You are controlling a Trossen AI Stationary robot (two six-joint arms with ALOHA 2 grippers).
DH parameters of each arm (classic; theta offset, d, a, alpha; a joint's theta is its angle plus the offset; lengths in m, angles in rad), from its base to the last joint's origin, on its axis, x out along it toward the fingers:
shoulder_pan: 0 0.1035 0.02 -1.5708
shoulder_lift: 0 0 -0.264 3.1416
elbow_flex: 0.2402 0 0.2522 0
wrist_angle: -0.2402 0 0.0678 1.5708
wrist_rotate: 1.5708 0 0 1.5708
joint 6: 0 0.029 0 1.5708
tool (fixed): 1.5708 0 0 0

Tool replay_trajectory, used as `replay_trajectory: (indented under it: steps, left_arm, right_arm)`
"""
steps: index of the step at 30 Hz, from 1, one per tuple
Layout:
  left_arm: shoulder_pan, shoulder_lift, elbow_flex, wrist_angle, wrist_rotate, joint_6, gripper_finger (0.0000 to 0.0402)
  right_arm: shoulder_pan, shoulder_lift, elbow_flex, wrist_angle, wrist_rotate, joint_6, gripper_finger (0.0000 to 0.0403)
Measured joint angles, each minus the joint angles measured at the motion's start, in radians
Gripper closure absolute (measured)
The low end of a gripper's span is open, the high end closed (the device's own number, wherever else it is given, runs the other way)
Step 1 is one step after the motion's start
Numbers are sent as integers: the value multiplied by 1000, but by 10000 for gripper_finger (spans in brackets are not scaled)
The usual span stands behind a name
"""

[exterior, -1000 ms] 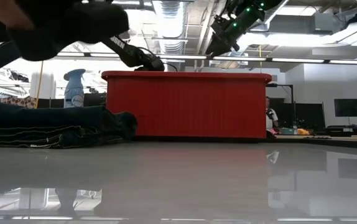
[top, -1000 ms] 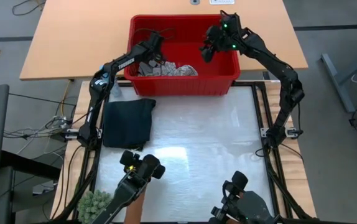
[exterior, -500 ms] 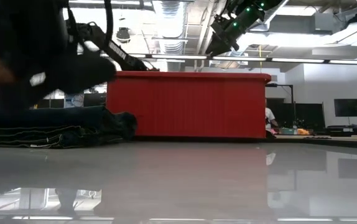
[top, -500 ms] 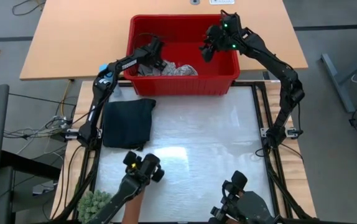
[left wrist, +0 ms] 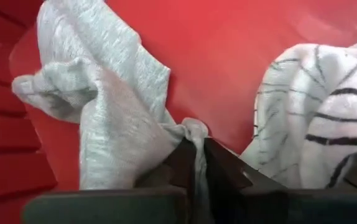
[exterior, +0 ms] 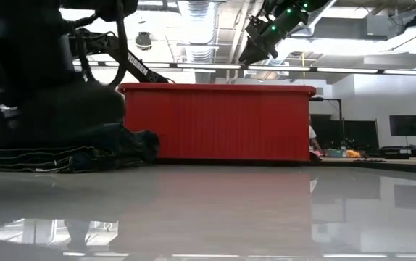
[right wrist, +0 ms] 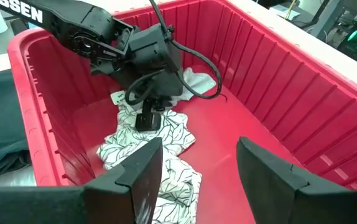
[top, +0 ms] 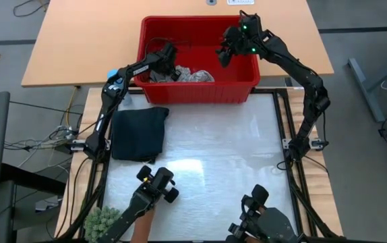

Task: Fold Laundry from Bin
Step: Fold the gray shorts

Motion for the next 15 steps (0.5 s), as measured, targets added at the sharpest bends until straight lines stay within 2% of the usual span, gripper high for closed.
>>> replay_trajectory:
  steps: [5,12,15]
  left_arm:
    - [-8,-1,73,-52,13,-25,399]
    - [-23,-3,332,-124,132,-112,401]
    - [-35,-74,293,-51,145,-134,401]
  right_arm:
    - [0,0,0,2,4,0,177]
    - [-2,0,0,8,10,0,177]
    - [-2,0,0,7,11,-21,177]
